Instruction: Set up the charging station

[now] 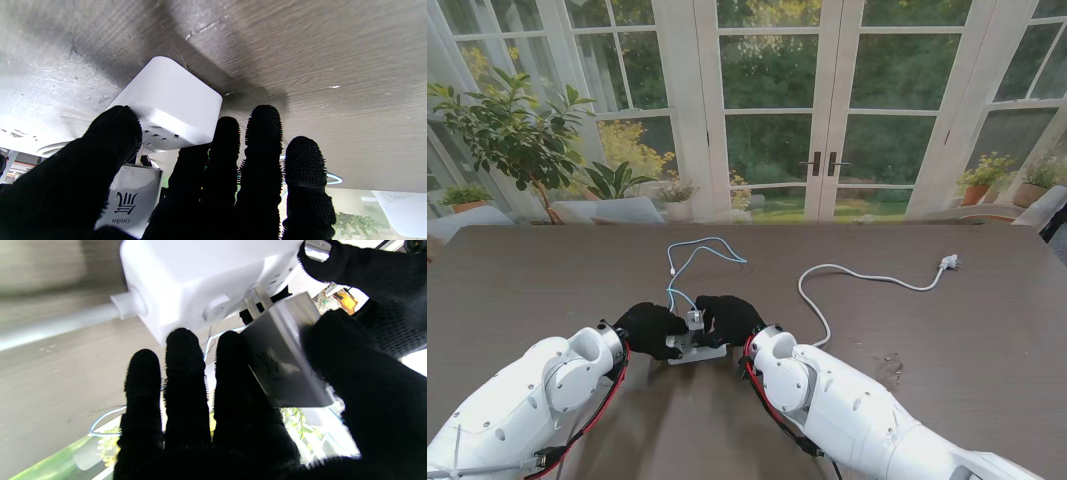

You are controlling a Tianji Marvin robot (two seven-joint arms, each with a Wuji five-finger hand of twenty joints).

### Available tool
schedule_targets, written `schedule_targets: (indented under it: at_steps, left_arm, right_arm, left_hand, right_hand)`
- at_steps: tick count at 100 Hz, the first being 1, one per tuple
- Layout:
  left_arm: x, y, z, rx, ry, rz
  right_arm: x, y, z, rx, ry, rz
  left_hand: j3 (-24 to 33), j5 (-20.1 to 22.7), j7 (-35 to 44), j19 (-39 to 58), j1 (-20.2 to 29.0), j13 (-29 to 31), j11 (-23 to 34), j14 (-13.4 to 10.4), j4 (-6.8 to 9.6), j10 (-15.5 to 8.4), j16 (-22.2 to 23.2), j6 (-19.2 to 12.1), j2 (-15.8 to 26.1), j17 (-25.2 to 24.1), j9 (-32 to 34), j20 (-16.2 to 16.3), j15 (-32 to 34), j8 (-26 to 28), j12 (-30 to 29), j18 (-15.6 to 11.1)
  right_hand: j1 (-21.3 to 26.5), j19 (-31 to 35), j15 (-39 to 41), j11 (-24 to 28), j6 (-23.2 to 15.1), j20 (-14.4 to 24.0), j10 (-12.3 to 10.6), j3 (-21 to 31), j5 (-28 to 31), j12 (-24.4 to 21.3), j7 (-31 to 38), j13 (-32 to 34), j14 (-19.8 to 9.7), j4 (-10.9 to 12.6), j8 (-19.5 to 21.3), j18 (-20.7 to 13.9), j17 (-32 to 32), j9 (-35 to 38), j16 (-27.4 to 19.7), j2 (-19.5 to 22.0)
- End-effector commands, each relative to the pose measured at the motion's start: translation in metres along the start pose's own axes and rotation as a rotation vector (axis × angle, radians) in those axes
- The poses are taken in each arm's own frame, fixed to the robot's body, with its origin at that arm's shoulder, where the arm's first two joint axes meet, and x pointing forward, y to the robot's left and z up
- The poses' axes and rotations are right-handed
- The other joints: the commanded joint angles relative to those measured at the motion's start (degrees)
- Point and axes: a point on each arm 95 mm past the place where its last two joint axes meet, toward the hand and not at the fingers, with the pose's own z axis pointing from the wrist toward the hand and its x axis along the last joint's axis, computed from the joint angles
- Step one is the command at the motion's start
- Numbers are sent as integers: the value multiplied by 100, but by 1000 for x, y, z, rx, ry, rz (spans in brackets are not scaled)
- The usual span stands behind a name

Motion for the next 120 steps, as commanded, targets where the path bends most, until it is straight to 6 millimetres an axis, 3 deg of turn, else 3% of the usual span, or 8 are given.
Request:
schedule_targets:
  at_steps: [1, 120]
  left_arm:
    - [-1, 15, -3, -57, -2, -4]
    - [-5, 13, -2, -60, 3, -1]
  right_arm:
    - [2, -4, 1, 13, 9, 1]
    - [-8, -16, -5, 21, 46, -88]
  left_hand:
    - [147, 387, 296, -61, 272, 29, -28, -4, 175, 14, -36, -569, 78, -162, 57, -50, -20, -6, -60, 45]
    - [95, 425, 268, -67, 165, 38, -27, 13, 226, 42, -36, -520, 200, -164, 115, -55, -20, -9, -51, 52]
  right_hand:
    - [355, -122, 74, 32, -1886, -68, -292, 734, 1004, -59, 2287, -18, -95, 320, 577, -3, -61, -144, -4847, 635]
    - [306, 87, 387, 277, -1868, -132, -264, 739, 890, -72, 2350, 149, -232, 313, 606, -80, 61, -128, -4865, 693]
